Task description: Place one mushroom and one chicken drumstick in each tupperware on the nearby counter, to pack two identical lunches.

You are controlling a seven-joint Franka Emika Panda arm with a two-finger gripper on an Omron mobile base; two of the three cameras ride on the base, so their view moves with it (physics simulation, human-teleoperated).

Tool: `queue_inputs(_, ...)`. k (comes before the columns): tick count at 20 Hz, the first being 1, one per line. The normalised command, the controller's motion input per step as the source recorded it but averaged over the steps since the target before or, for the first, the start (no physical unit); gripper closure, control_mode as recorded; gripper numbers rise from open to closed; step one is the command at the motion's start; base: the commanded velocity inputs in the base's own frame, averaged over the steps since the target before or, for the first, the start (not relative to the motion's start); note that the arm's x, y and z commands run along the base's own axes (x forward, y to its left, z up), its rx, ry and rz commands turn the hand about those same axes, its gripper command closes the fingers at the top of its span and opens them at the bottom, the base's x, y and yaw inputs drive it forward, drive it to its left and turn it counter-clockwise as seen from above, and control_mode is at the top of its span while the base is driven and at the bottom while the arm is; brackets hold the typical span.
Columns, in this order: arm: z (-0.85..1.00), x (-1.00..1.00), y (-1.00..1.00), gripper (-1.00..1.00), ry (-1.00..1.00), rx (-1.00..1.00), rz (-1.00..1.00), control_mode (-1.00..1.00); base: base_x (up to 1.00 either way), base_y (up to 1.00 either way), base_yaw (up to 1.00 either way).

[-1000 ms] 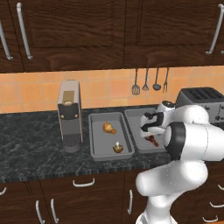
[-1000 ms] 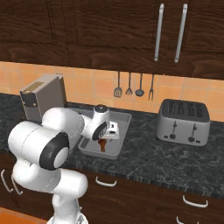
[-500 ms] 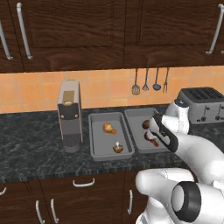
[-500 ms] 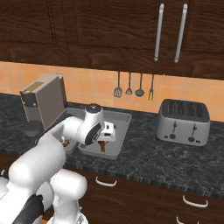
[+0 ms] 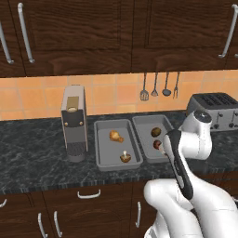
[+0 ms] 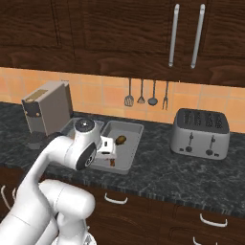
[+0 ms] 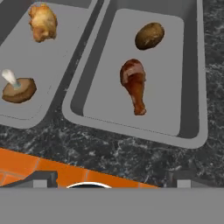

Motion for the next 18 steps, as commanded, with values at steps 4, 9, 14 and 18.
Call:
queue_inputs(4,0.79,-0.5,0.07,-1.0,-0.05,0.0,-0.03,-1.0,0.0,0.0,0.0)
queue_inputs(9,0.99,-0.57,0.02,-1.0,-0.06,0.0,-0.02,-1.0,0.0,0.0,0.0)
queue_inputs(14,0.88,-0.38,0.02,-1.0,0.0,0.0,0.0,-1.0,0.0,0.0,0.0)
queue_inputs(18,0.48,-0.35,0.0,-1.0,0.0,0.0,0.0,-1.0,0.0,0.0,0.0)
